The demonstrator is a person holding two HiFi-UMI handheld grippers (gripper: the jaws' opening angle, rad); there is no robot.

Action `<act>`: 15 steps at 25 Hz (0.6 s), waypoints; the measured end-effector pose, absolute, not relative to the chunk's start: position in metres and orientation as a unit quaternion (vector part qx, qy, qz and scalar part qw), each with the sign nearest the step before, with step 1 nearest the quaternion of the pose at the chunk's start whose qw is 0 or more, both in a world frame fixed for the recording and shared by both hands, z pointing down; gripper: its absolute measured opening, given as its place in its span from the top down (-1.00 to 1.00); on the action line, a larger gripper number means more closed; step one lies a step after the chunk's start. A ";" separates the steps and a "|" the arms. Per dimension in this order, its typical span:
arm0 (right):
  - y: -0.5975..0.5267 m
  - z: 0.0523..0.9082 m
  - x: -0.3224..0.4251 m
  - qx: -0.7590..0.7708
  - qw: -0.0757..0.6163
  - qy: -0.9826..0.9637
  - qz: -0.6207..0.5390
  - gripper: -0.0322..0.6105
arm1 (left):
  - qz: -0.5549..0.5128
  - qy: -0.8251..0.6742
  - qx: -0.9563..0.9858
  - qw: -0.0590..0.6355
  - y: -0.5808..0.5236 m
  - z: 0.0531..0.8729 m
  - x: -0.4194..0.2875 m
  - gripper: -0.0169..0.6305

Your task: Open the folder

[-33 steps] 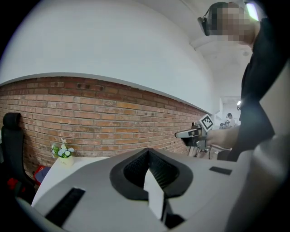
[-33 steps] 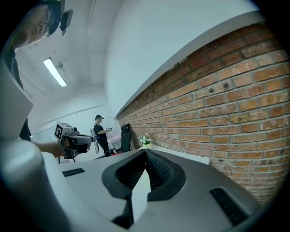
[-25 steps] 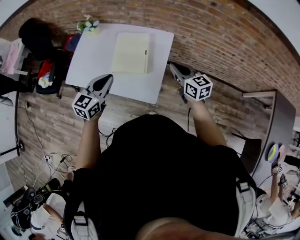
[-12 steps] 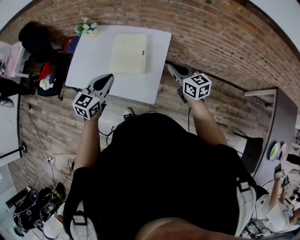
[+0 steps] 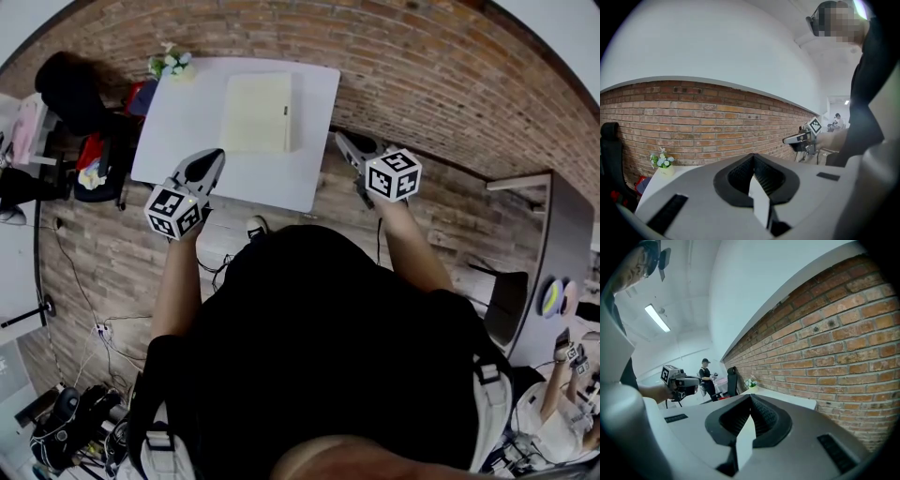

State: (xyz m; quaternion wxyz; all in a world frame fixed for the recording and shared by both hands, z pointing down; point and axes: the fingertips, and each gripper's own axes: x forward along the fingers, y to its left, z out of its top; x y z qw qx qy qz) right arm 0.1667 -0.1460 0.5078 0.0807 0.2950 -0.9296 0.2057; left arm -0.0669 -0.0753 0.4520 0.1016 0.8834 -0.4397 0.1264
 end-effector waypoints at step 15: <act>-0.157 0.507 0.129 0.325 0.097 -0.918 0.207 0.82 | 0.110 -0.423 0.893 0.110 -0.093 0.457 -0.117 0.91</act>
